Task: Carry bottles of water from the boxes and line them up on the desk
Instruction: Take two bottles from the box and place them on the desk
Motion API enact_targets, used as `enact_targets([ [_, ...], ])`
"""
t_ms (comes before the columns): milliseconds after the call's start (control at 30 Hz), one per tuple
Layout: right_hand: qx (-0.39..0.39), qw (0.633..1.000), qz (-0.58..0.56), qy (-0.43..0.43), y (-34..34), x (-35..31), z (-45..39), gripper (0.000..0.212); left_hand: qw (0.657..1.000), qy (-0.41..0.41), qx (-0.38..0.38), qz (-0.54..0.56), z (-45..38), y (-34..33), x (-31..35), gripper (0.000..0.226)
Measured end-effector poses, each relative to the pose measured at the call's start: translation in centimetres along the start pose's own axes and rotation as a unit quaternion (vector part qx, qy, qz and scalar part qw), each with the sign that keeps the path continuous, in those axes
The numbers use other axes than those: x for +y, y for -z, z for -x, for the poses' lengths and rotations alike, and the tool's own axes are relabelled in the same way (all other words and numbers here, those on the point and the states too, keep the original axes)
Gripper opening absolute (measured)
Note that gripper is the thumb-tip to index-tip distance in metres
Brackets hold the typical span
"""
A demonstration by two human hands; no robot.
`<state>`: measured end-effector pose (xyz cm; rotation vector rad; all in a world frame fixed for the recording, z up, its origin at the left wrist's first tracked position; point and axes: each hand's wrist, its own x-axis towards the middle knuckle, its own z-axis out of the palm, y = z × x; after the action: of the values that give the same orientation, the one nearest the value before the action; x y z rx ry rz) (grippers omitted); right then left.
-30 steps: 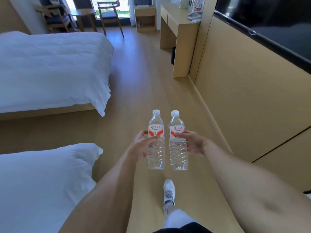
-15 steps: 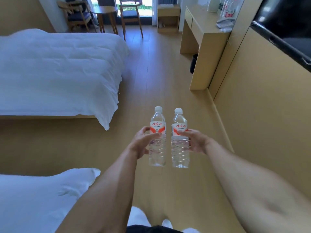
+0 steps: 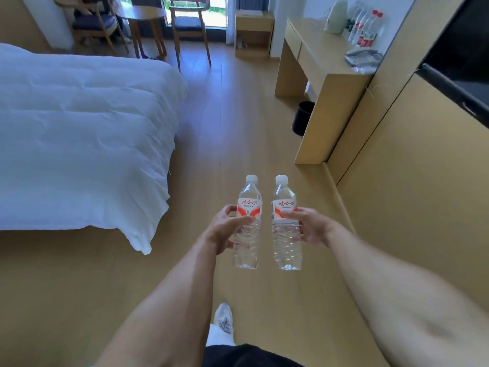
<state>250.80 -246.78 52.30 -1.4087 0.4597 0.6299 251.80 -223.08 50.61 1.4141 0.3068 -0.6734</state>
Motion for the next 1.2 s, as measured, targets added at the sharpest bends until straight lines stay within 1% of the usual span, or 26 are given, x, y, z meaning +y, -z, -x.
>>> enact_targets([
  [167, 0.021, 1.0, -0.012, 0.01, -0.6, -7.0, -6.6, 0.065, 1.0, 0.001, -0.013, -0.011, -7.7, 3.1, 7.0, 0.05],
  [367, 0.025, 0.999, -0.017, 0.013, 0.0, -13.6, -13.9, 0.064, 1.0, -0.001, -0.02, -0.008, -16.3, 5.0, 12.9, 0.051],
  [467, 0.025, 0.999, -0.021, 0.012, 1.0, -16.5, -18.4, 0.058, 1.0, -0.001, -0.019, -0.011, -20.9, 5.8, 15.4, 0.054],
  [600, 0.015, 0.999, -0.028, 0.016, 2.7, -21.0, -25.4, 0.061, 1.0, -0.005, -0.012, -0.019, -27.7, 6.8, 19.6, 0.056],
  [767, -0.008, 1.0, -0.026, 0.01, 5.2, -28.5, -34.4, 0.067, 1.0, -0.012, 0.001, -0.017, -36.5, 7.1, 26.5, 0.055],
  [967, -0.021, 1.0, -0.018, 0.011, 8.3, -37.8, -42.9, 0.056, 1.0, -0.028, 0.009, 0.004, -45.5, 6.5, 34.9, 0.054],
  [1200, -0.016, 0.999, -0.032, 0.018, 11.1, -44.6, -50.2, 0.058, 0.999, -0.036, -0.004, 0.014, -54.7, 6.1, 41.6, 0.051],
])
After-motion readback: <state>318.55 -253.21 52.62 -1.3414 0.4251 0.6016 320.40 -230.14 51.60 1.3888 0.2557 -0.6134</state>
